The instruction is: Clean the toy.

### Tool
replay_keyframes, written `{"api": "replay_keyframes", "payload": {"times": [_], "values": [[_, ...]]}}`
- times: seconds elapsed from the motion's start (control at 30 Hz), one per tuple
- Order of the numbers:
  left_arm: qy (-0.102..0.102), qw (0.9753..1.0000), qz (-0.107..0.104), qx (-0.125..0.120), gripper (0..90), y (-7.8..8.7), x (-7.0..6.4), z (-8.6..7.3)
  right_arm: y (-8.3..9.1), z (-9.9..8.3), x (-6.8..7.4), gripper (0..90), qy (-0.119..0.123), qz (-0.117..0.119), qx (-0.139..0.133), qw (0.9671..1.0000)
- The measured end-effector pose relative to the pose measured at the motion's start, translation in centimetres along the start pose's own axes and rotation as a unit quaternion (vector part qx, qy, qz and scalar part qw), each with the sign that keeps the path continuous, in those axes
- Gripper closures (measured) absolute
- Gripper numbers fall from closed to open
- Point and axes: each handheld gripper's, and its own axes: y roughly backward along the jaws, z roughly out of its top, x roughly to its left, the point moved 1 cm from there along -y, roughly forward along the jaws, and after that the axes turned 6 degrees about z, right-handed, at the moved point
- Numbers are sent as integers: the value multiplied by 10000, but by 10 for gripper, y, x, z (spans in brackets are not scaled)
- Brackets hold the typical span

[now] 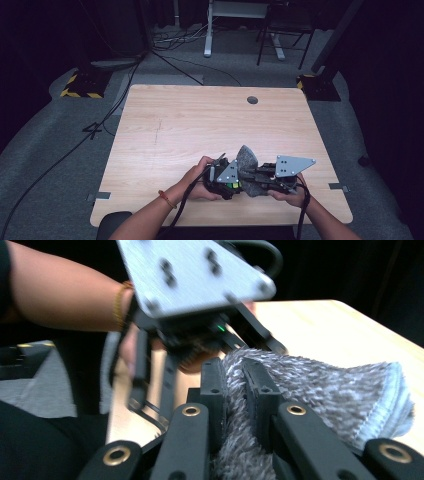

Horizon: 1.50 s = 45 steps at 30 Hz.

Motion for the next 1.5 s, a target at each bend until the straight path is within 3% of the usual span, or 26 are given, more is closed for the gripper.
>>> {"api": "replay_keyframes", "payload": {"times": [0.1, 0.2, 0.23, 0.27, 0.43, 0.53, 0.63, 0.73, 0.9, 1.03, 1.17, 1.3, 1.37, 1.5], "values": [[108, 9997, 46, -218, 335, 10, 3, 1, 8, -6, -8, 811, -221, -125, 34, 9997], [186, 9988, 154, -429, 334, 20, 9, 3, 10, -16, -15, 810, -347, -243, 252, 9988], [222, 9986, 179, -444, 334, 21, 10, 3, 11, -19, -18, 810, -404, -229, 215, 9987], [230, 9985, 186, -457, 334, 21, 10, 2, 14, -20, -21, 810, -534, -67, -16, 9985], [168, 9991, 129, -367, 333, 13, 5, 4, 8, -11, -10, 810, -335, 75, -60, 9994], [174, 9992, 86, -335, 333, 8, 3, 5, 7, -7, -7, 810, -345, 156, -188, 9991], [49, 9998, 78, -176, 332, 2, -2, 8, 5, -1, -2, 810, -251, 228, -217, 9992], [-32, 9999, 69, -67, 333, -3, -4, 7, 1, 1, 3, 810, -91, 232, -90, 9996], [83, 9997, 95, -231, 335, 7, 2, 4, 6, -1, -3, 810, -201, 14, -147, 9997], [152, 9983, 204, -518, 335, 22, 7, 5, 13, -10, -12, 810, -378, -199, -40, 9991], [166, 9974, 242, -662, 335, 30, 9, 3, 16, -17, -21, 810, -575, -273, -28, 9980], [251, 9963, 189, -800, 335, 33, 10, 4, 16, -20, -23, 811, -651, -197, -120, 9976], [212, 9970, 166, -729, 333, 28, 8, 4, 15, -16, -19, 812, -609, -17, -277, 9978], [160, 9979, 107, -620, 330, 21, 5, 5, 9, -10, -10, 814, -458, 161, -317, 9983]]}}
